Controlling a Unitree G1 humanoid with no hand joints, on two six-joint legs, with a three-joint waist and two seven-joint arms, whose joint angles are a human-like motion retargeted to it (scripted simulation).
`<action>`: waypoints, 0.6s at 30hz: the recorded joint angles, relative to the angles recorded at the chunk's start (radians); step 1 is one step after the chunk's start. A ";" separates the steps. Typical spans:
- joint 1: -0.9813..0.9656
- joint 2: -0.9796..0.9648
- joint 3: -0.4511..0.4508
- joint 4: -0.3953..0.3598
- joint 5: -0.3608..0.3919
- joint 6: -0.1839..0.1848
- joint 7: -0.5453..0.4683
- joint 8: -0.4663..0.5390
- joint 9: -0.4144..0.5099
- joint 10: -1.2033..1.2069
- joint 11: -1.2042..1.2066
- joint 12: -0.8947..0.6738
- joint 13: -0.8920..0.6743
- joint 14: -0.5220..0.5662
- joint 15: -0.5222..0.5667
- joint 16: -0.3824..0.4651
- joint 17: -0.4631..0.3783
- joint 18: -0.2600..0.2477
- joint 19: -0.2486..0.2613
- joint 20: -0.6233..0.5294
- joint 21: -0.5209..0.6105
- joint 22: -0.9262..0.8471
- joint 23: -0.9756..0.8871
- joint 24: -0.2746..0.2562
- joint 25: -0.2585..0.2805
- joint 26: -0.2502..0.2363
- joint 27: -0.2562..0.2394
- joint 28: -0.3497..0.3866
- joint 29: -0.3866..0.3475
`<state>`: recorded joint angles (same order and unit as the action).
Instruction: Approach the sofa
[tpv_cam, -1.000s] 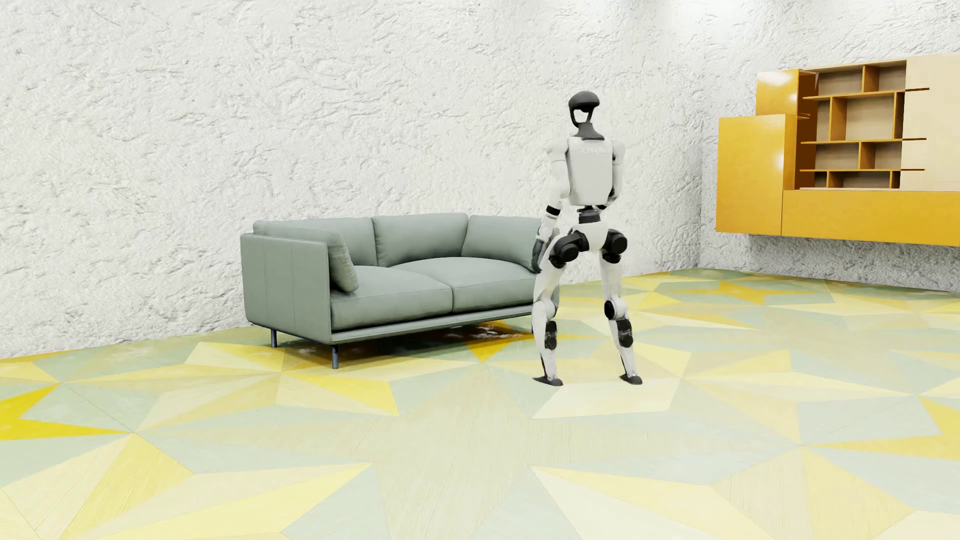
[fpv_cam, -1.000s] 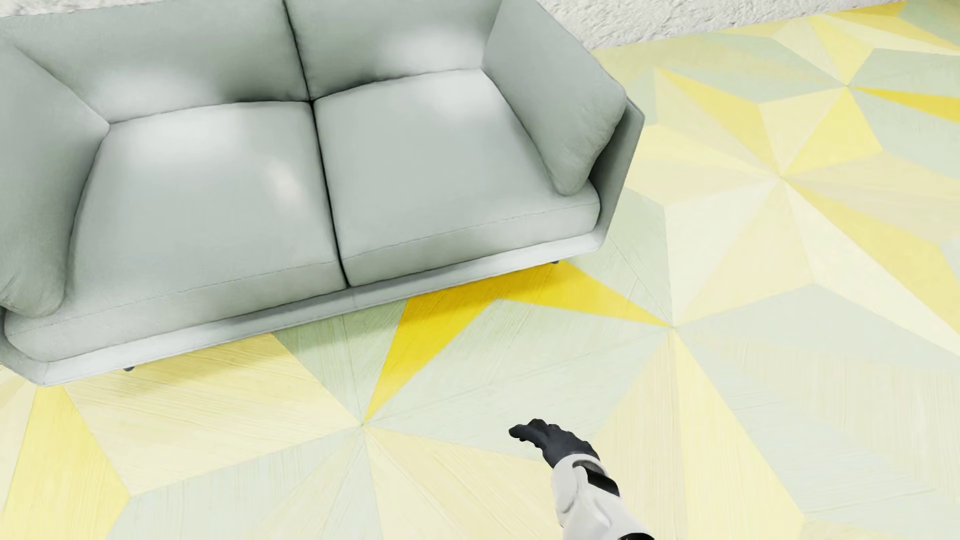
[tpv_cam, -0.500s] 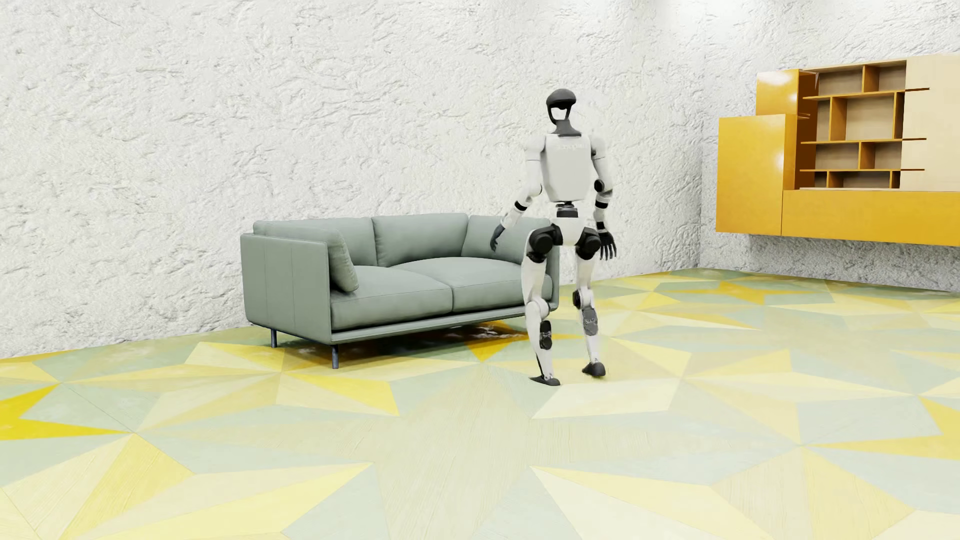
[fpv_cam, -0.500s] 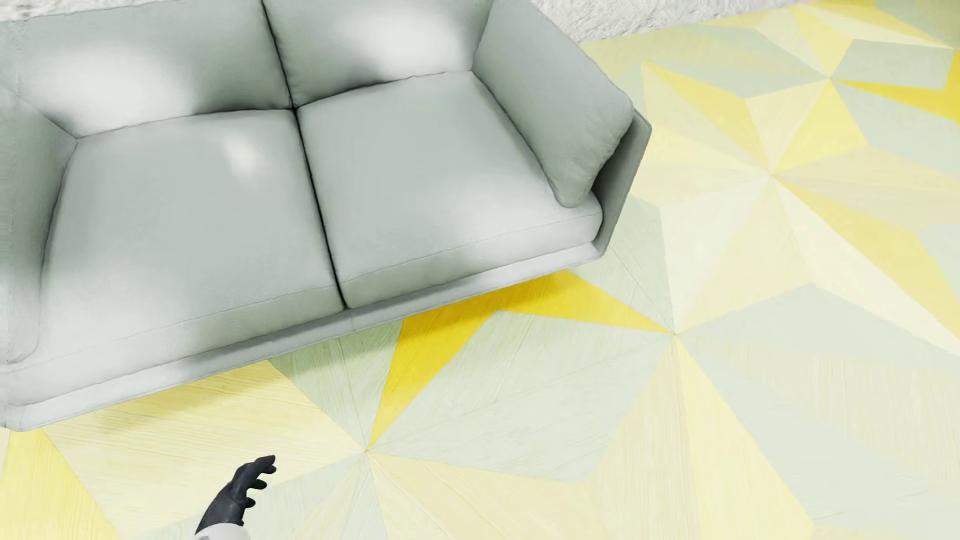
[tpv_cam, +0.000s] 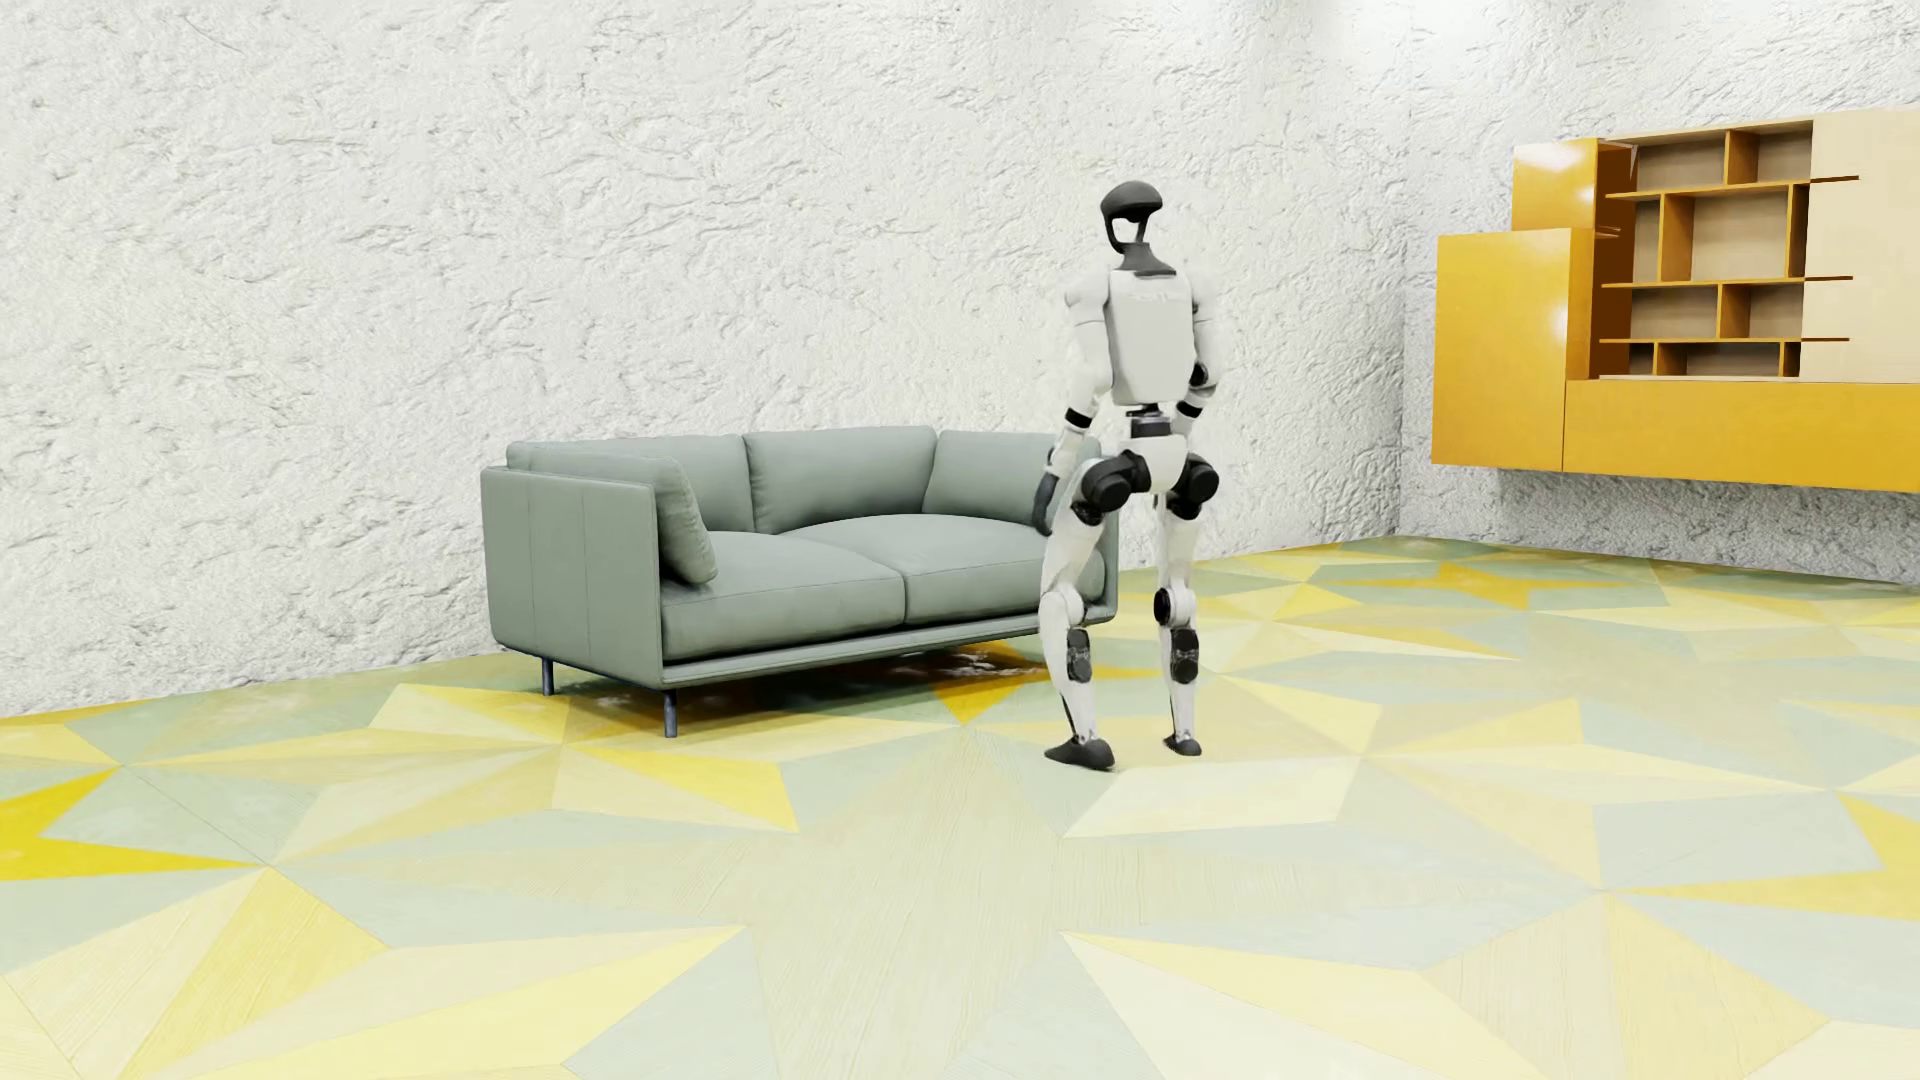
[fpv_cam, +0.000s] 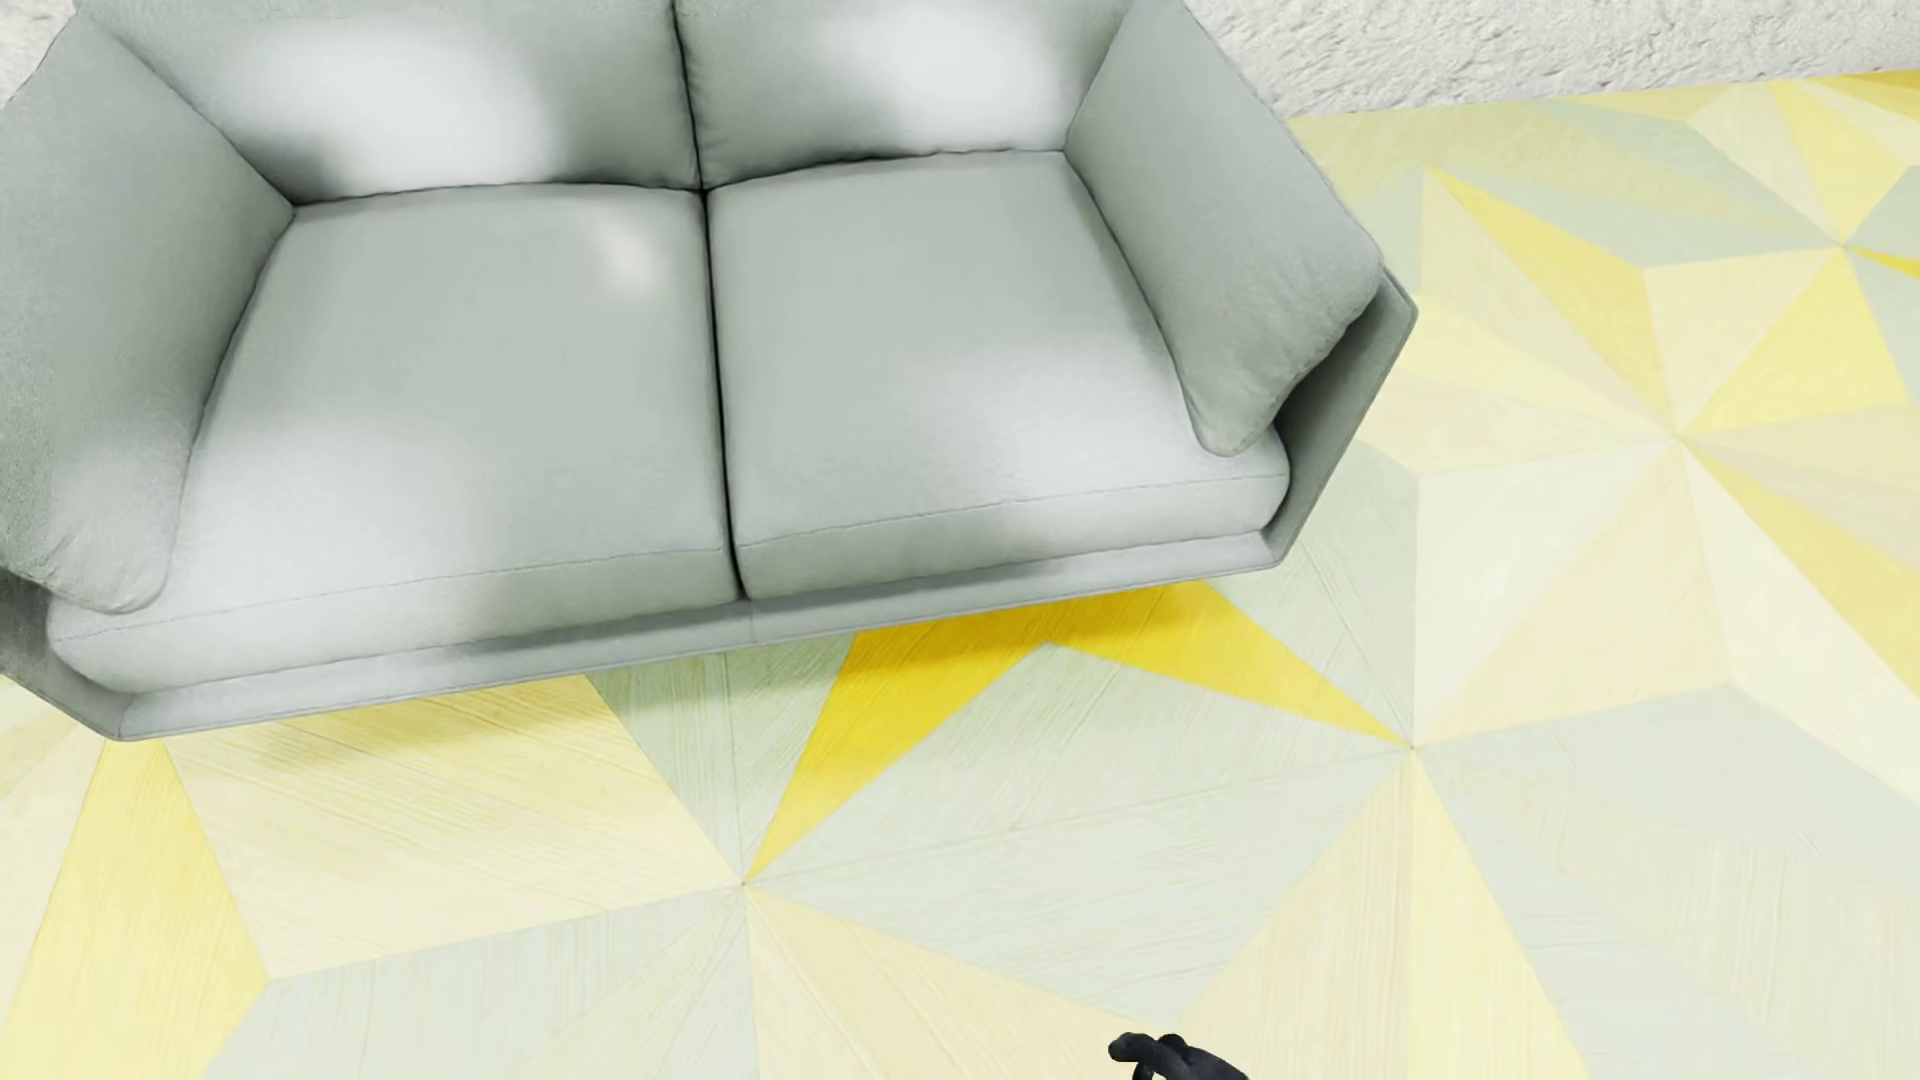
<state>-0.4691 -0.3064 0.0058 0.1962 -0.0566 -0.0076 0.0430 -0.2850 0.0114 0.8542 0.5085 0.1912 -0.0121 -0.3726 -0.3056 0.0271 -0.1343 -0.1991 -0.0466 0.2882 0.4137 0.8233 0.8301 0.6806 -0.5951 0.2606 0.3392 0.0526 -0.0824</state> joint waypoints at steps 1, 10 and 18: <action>0.022 0.014 0.002 0.018 0.004 0.008 0.017 0.002 -0.004 -0.069 -0.021 0.004 -0.034 -0.008 0.009 -0.005 -0.011 0.032 0.000 0.010 0.019 -0.002 -0.003 -0.013 -0.006 -0.003 -0.014 -0.008 0.013; 0.242 0.094 0.006 -0.036 -0.040 0.026 0.111 0.008 -0.035 -0.525 -0.124 -0.050 -0.062 0.119 0.051 0.009 -0.032 0.077 0.024 -0.126 -0.023 -0.035 -0.046 0.064 0.044 -0.038 -0.011 -0.044 -0.037; 0.201 0.083 0.002 -0.040 -0.050 0.031 0.104 0.013 -0.034 -0.443 -0.114 -0.057 0.067 0.072 0.052 0.006 0.027 0.107 0.043 -0.152 0.062 -0.072 0.123 0.029 0.099 -0.052 0.066 -0.035 0.091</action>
<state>-0.2679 -0.2232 0.0076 0.1565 -0.1061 0.0229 0.1472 -0.2719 -0.0223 0.4108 0.3946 0.1346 0.0544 -0.3005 -0.2537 0.0330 -0.1074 -0.0920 -0.0033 0.1364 0.4758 0.7518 0.9528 0.7100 -0.4960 0.2084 0.4048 0.0180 0.0081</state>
